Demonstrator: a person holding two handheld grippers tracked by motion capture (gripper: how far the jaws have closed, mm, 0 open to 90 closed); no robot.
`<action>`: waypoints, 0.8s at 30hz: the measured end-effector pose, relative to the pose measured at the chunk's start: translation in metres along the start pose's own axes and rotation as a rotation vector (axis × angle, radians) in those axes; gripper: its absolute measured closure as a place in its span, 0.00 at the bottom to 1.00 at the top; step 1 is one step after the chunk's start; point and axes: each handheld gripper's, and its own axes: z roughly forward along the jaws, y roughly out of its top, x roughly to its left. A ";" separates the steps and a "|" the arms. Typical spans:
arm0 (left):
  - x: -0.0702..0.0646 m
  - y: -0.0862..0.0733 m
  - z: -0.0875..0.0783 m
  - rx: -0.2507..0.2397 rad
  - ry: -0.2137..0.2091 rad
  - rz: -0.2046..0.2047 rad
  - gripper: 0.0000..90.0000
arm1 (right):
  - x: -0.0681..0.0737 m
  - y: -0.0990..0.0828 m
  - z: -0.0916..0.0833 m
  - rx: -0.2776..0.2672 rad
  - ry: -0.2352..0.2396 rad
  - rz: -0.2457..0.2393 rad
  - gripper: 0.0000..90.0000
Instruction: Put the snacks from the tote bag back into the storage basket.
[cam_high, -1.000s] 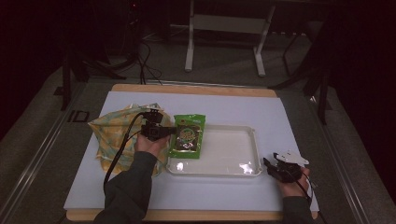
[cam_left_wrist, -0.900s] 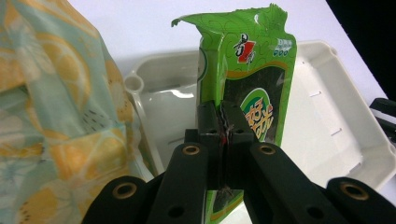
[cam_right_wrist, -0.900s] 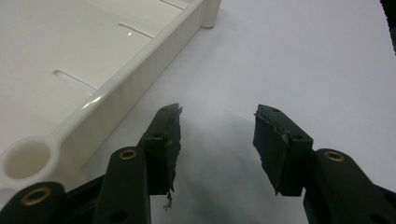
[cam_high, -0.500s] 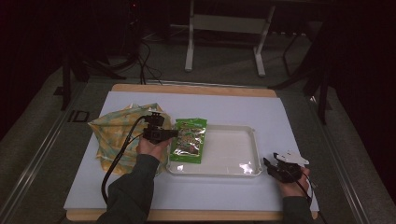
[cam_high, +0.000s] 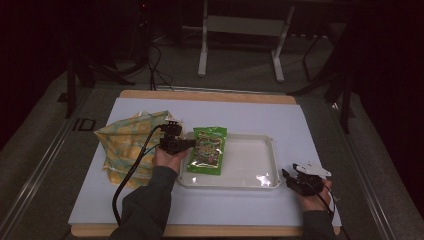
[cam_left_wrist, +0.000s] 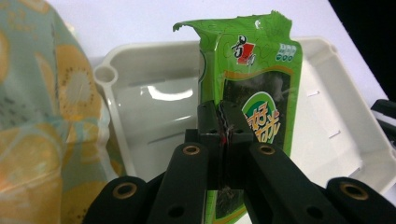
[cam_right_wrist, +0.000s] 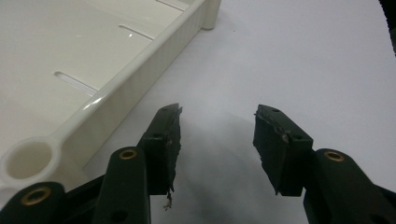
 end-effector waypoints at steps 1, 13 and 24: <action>0.001 -0.001 0.000 0.000 0.005 0.000 0.99 | 0.000 0.000 0.000 0.000 0.000 0.001 0.56; 0.021 -0.016 0.002 0.031 0.008 -0.063 0.99 | 0.000 0.000 0.000 0.003 -0.002 -0.006 0.56; 0.023 -0.017 0.004 0.051 0.026 -0.045 0.93 | 0.000 0.000 0.001 0.004 -0.003 -0.005 0.56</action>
